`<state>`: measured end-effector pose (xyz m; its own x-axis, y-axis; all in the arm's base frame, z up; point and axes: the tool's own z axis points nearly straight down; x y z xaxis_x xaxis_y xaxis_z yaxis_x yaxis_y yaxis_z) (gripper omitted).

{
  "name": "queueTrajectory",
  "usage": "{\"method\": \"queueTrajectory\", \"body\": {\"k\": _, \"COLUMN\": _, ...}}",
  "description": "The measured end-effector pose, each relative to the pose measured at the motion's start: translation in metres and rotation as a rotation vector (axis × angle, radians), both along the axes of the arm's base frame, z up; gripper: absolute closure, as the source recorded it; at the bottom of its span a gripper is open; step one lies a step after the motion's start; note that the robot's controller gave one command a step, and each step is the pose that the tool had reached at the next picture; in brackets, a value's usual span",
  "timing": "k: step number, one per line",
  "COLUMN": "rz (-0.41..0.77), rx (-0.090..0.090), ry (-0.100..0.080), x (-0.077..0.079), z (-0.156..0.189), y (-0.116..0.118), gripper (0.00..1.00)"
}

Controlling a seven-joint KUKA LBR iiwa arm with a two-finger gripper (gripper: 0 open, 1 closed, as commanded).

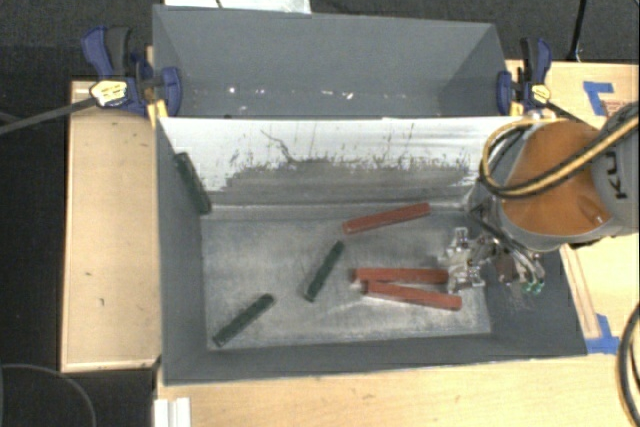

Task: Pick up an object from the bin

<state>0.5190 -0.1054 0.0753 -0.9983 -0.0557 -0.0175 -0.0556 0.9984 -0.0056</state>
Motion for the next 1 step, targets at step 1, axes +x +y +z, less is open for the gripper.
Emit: {"method": "queueTrajectory", "body": {"k": 1, "rz": 0.002, "rx": 0.000, "ry": 0.000, "x": 0.0000, "z": 0.0000, "y": 0.0000, "gripper": 1.00}}
